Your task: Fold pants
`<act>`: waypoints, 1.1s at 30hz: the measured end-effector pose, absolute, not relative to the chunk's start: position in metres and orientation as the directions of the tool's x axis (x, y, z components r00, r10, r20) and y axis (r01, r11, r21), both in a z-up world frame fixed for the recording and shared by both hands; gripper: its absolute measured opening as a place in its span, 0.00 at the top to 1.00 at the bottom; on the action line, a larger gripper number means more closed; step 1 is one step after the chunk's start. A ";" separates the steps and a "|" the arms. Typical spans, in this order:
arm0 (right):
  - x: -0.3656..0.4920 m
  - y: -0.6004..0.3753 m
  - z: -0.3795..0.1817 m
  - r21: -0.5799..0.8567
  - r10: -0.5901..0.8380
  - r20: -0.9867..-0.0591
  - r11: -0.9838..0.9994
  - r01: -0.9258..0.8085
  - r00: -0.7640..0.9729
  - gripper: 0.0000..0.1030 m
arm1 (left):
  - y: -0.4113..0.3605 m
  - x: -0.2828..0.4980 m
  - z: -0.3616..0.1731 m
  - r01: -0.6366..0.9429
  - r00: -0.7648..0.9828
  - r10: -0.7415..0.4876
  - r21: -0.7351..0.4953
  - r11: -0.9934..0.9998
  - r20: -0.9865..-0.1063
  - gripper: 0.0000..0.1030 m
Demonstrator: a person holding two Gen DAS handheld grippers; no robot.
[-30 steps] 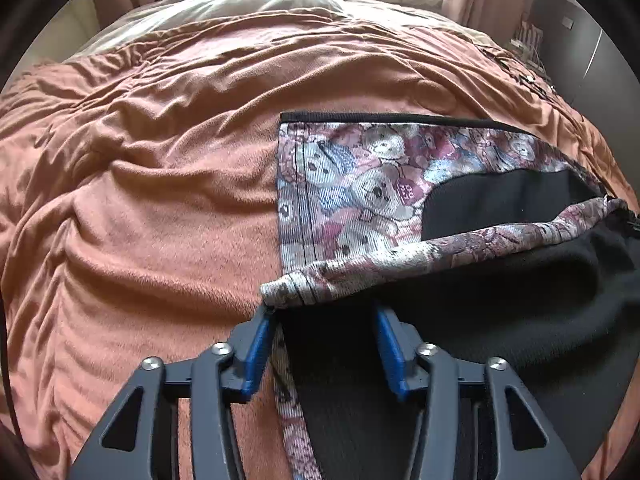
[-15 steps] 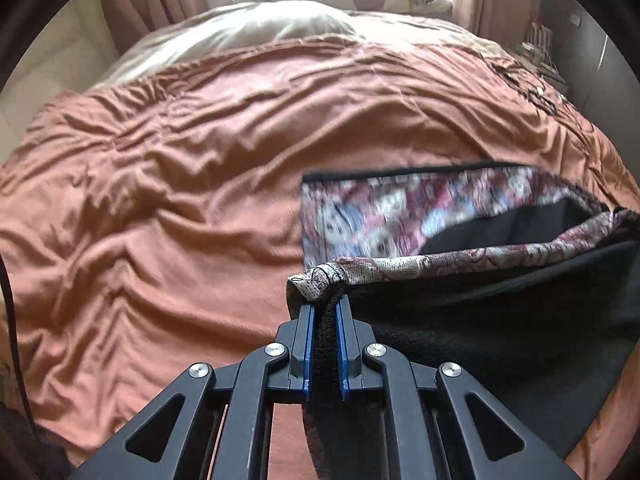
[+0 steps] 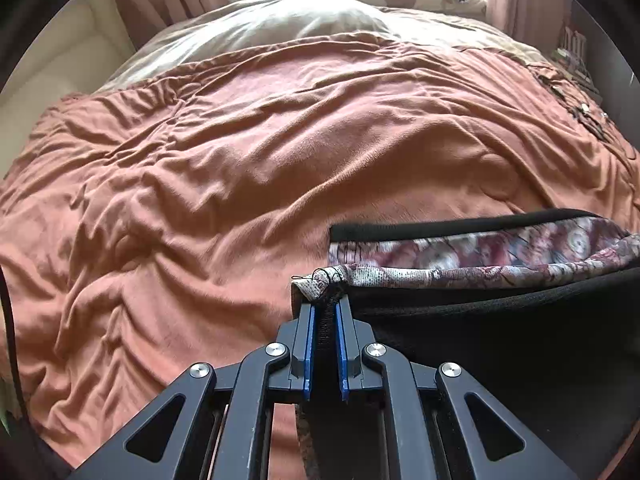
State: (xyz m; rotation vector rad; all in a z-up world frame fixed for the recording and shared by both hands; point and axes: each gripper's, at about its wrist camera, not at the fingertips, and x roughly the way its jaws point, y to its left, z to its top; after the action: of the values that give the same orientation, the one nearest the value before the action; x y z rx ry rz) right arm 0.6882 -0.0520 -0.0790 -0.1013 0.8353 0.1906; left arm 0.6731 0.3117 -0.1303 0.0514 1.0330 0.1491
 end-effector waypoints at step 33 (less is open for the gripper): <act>0.712 -0.071 -0.084 0.086 0.164 -0.705 0.986 -0.146 0.690 0.29 | 0.344 0.676 -0.135 -0.197 0.508 0.072 -0.034 0.980 -0.859 0.27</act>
State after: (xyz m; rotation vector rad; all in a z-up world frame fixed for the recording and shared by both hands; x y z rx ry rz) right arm 0.7121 -0.0708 -0.0837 0.0232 0.7910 0.1732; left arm 0.6756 0.3439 -0.1355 -0.1333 1.0264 0.1631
